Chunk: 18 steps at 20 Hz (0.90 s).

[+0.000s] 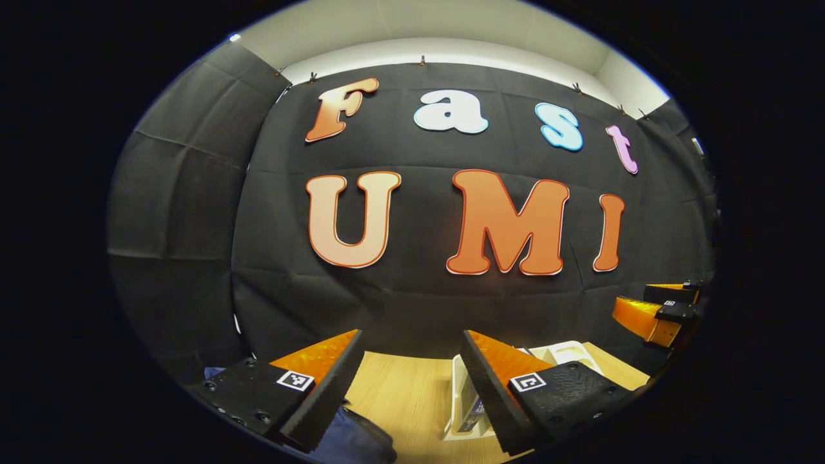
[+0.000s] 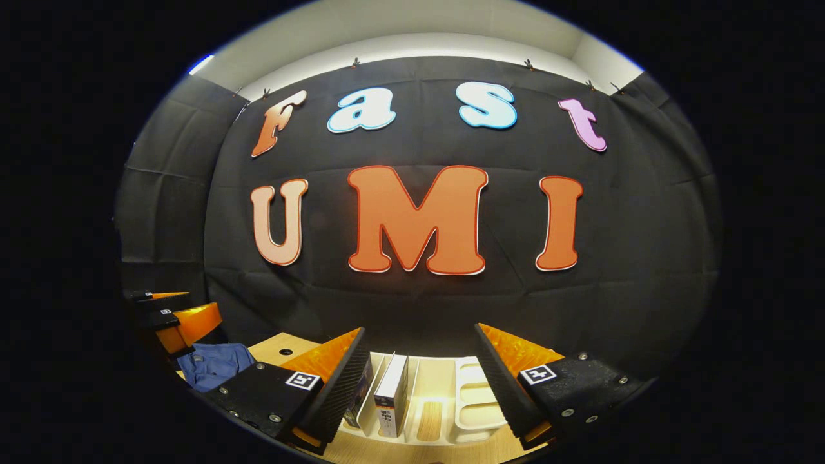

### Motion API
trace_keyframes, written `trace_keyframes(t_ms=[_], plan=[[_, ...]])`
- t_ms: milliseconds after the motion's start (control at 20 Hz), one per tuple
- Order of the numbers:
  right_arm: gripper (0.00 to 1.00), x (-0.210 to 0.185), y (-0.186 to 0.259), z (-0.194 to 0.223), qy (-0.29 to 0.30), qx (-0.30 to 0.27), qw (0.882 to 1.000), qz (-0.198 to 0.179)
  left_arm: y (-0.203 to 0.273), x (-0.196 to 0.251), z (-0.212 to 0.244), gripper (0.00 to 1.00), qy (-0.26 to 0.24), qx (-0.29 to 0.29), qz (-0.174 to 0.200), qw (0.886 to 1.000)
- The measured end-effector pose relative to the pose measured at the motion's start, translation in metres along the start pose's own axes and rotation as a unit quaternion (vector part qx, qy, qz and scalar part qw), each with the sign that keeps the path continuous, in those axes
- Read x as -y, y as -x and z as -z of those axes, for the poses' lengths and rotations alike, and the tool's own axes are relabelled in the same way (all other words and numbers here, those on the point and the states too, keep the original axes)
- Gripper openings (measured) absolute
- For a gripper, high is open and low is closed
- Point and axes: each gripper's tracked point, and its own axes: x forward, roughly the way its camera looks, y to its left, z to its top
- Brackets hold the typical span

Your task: Open the schoolbag, grab two books from the bookshelf and put them into the schoolbag.

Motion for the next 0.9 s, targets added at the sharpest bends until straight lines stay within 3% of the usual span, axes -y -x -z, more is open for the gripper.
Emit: trace_keyframes(t_ms=[300,500,800,900], plan=[[0.97,-0.004,0.000,0.008,0.003,-0.005,1.000,-0.016,0.011,-0.012,0.014,0.94,-0.014,-0.016,-0.011,1.000],[0.97,-0.003,0.001,0.017,0.004,-0.017,1.000,-0.023,0.017,-0.023,0.056,0.94,-0.023,-0.083,-0.010,0.996],[0.97,0.003,0.002,0.032,-0.001,-0.029,0.999,-0.034,0.038,-0.033,0.133,0.95,-0.121,-0.182,0.004,0.976],[0.96,0.012,0.002,0.038,0.001,-0.033,0.999,-0.027,0.044,-0.048,0.160,0.95,-0.173,-0.206,-0.021,0.963]])
